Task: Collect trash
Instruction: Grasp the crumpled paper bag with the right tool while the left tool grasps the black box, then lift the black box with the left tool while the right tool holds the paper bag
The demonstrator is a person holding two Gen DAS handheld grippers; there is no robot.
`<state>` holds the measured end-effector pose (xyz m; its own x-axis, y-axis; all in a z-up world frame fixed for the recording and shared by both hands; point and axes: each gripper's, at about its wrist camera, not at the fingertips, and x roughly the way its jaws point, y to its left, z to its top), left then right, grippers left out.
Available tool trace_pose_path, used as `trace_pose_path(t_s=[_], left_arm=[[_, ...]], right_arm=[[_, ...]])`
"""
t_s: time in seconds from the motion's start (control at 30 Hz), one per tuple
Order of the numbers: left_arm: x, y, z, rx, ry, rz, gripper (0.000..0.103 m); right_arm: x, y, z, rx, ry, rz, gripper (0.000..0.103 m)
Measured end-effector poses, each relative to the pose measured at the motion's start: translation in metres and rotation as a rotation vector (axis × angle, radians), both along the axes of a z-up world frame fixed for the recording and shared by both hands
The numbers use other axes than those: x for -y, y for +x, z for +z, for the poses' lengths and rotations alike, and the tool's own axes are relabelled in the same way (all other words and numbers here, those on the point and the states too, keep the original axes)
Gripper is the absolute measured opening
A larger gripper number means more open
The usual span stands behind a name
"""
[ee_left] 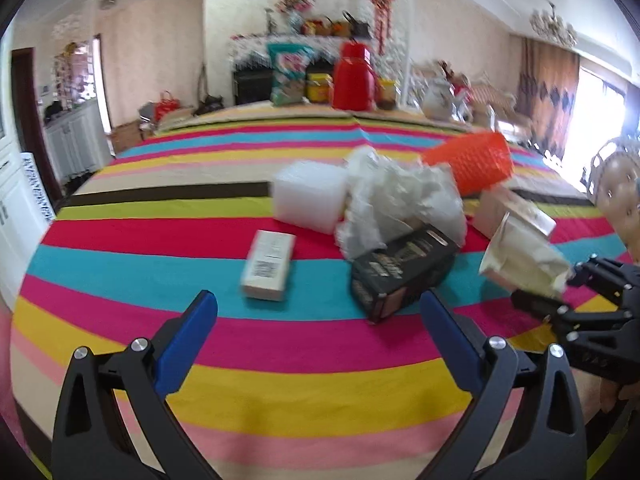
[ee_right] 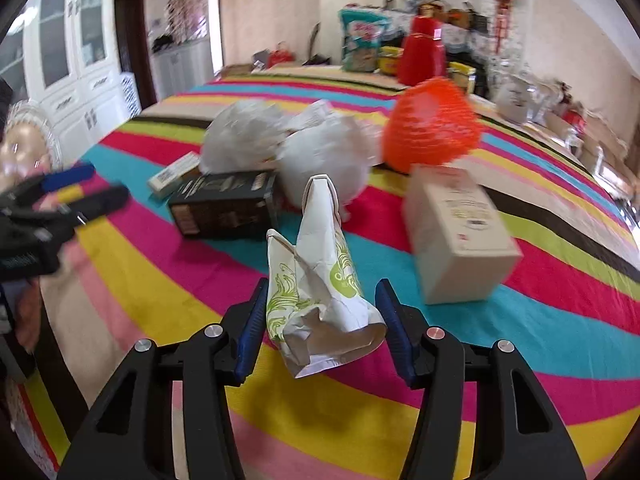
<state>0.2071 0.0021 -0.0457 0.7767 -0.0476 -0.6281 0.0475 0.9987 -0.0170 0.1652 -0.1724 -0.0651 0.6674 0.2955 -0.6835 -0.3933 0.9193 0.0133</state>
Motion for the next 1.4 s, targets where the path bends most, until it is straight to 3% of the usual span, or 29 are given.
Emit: trace_pose_path(t_s=[0.13, 0.37, 0.5, 0.57, 0.63, 0.73, 1.4], left_arm=[[0.018, 0.024, -0.010, -0.054, 0.013, -0.081, 0.085], [0.034, 0.055, -0.022, -0.103, 0.020, -0.172, 0.086], [0.032, 0.070, -0.028, -0.149, -0.024, -0.184, 0.084], [0.036, 0.068, -0.030, -0.160, -0.018, -0.200, 0.063], [0.043, 0.062, -0.028, -0.145, 0.007, -0.204, 0.047], [0.052, 0.044, -0.023, -0.102, 0.050, -0.219, 0.042], [0.053, -0.055, 0.010, 0.129, 0.116, -0.119, 0.038]], right_arm=[[0.020, -0.004, 0.005, 0.019, 0.085, -0.051, 0.053], [0.036, -0.006, 0.007, 0.019, 0.154, -0.063, 0.053], [0.041, -0.006, 0.008, 0.017, 0.169, -0.073, 0.053], [0.041, -0.006, 0.008, 0.015, 0.175, -0.077, 0.053], [0.041, -0.007, 0.007, 0.013, 0.178, -0.079, 0.053], [0.039, -0.008, 0.008, 0.016, 0.174, -0.074, 0.053], [0.005, -0.025, 0.014, 0.085, 0.084, -0.032, 0.053]])
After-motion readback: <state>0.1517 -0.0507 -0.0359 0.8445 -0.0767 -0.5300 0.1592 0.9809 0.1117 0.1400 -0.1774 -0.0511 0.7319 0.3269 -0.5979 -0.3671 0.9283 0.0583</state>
